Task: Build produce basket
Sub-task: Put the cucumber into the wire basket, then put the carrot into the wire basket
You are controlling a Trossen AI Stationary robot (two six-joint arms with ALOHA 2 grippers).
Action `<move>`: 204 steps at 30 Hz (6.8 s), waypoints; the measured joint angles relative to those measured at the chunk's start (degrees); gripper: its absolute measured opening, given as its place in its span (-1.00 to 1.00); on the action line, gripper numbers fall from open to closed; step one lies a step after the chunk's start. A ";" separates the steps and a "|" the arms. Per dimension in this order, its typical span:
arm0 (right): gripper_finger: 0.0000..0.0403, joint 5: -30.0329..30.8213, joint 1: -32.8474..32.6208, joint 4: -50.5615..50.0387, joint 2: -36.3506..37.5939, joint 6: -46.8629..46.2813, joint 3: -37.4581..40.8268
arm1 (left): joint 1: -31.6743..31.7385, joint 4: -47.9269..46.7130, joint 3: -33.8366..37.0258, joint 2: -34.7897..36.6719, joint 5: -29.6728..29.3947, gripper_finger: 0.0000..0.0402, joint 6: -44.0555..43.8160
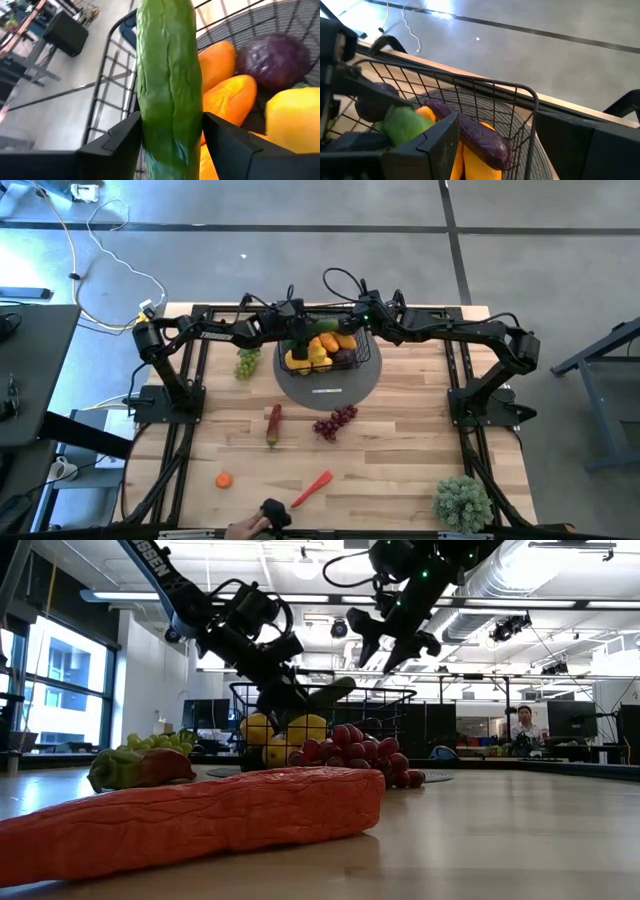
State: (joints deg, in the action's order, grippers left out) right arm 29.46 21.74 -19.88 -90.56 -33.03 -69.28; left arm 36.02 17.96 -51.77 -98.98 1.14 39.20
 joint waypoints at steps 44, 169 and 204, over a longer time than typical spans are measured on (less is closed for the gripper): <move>0.18 -23.97 -9.04 1.39 0.00 10.49 0.00 | -9.99 -54.00 -15.65 25.08 -7.59 0.04 -33.83; -0.70 -30.74 -45.32 18.25 -25.13 19.89 0.00 | -48.18 -78.20 -4.52 37.27 -23.83 0.04 -96.01; -0.70 -8.77 -14.05 -4.51 1.89 20.92 0.02 | -32.86 -78.38 -4.52 37.29 -34.14 0.04 -89.53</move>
State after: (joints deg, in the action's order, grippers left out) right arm 20.69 7.68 -24.39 -88.67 -12.11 -69.25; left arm 3.16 -60.42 -56.29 -61.69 -33.01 -50.33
